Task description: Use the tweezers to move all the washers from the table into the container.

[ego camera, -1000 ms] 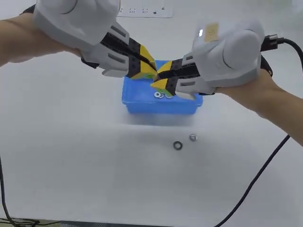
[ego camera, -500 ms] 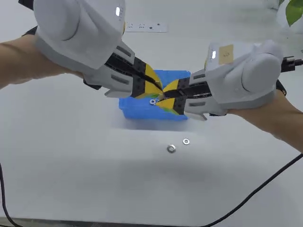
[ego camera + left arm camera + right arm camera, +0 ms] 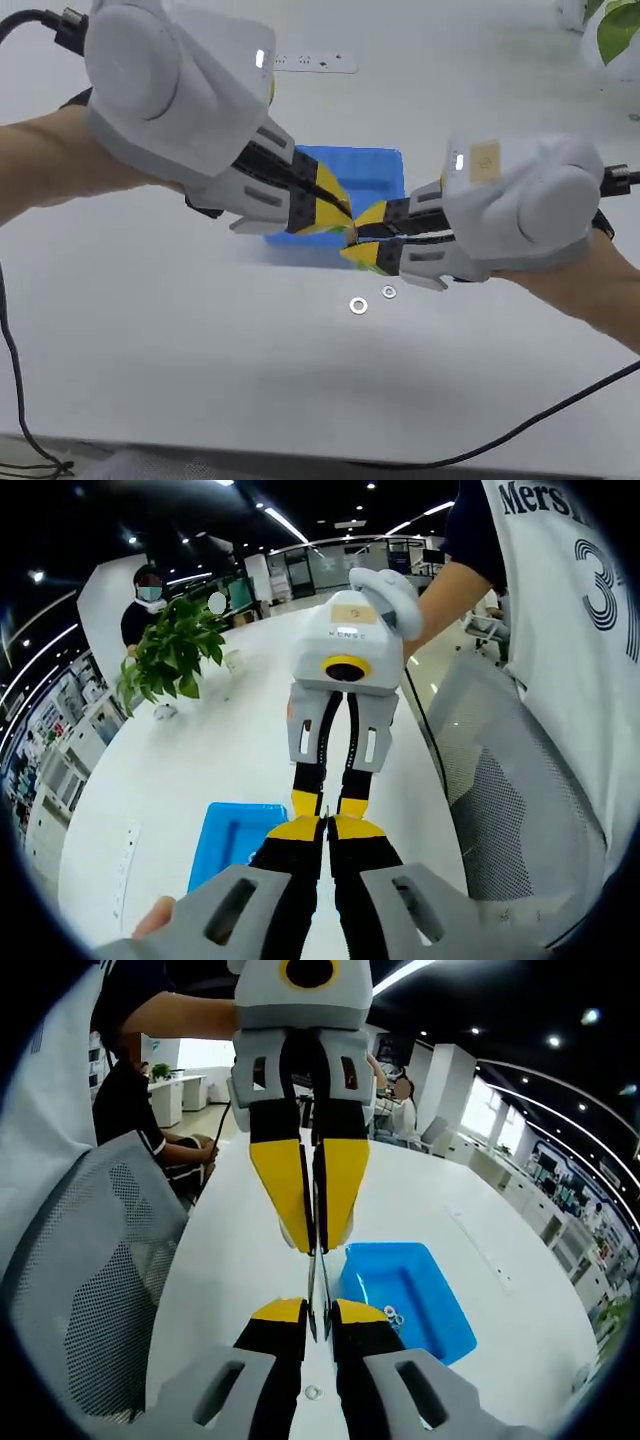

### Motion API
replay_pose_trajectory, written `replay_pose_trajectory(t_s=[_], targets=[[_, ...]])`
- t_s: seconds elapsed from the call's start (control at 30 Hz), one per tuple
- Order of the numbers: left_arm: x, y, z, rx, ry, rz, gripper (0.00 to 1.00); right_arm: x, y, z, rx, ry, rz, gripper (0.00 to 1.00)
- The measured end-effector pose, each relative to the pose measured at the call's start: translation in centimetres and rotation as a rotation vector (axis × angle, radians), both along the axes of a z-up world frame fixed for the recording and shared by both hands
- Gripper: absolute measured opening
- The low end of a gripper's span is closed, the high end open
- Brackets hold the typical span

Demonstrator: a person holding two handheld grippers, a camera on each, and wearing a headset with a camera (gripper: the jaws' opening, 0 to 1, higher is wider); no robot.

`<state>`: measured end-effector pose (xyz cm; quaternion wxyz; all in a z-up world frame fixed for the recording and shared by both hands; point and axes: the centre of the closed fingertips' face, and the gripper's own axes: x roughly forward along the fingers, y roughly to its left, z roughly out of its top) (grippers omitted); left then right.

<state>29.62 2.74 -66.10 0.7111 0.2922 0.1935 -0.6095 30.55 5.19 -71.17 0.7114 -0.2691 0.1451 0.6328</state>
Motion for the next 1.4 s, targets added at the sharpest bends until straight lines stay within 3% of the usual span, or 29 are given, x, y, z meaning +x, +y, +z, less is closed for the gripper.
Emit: replay_pose_trajectory(t_s=[0.23,0.57,0.83,1.4], targets=[[-1.0,-0.6,-0.5,0.007,0.014,-0.012,0.06,-0.8,-0.5,-0.6,0.002,0.018,-0.007,0.11],[-2.2,-0.6,-2.7,0.018,0.069,-0.021,0.06,-2.3,-1.1,-3.3,-0.03,0.056,0.01,0.11],[-2.0,-0.5,-4.0,0.029,0.094,-0.021,0.06,-2.2,-1.2,-4.9,-0.048,0.082,0.009,0.11],[-1.4,-1.0,-5.2,0.043,0.122,-0.04,0.06,-1.8,-1.2,-6.3,-0.053,0.114,-0.005,0.11]])
